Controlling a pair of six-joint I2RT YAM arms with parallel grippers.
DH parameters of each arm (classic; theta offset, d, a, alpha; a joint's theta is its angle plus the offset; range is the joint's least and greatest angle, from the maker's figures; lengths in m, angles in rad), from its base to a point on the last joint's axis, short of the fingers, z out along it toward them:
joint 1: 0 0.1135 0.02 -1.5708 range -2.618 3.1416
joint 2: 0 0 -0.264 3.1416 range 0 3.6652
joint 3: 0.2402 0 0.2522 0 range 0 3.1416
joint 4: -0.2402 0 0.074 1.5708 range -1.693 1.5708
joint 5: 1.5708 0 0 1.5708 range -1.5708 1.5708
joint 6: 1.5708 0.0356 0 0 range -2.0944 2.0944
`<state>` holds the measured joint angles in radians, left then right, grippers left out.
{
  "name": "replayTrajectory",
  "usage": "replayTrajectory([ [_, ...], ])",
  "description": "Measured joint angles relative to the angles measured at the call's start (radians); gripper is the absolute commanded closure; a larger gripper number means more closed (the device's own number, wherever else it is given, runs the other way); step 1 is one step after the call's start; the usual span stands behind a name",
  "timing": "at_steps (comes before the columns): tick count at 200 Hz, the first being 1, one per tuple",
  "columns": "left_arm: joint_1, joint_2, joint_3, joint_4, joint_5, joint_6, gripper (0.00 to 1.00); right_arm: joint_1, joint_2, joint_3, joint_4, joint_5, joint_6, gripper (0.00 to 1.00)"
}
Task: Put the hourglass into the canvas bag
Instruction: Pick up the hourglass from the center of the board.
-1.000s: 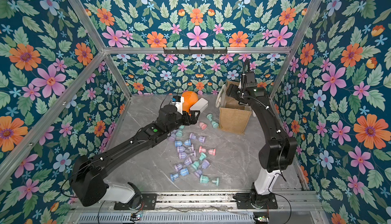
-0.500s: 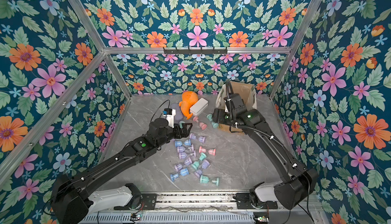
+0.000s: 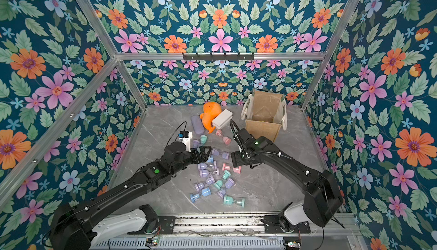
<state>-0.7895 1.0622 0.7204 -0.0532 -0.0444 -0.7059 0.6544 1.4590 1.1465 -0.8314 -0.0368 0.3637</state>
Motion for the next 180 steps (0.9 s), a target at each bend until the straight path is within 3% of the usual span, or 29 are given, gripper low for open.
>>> replayTrajectory([
  [67,-0.005,0.001,-0.014,-0.017,-0.001,-0.005,0.0,0.004,0.15,0.003,-0.012,-0.008,-0.13,0.23],
  [180,-0.005,0.0,-0.006,-0.046,-0.029,0.011,0.0,0.023,0.39,0.107,-0.008,0.065,-0.21,0.28],
])
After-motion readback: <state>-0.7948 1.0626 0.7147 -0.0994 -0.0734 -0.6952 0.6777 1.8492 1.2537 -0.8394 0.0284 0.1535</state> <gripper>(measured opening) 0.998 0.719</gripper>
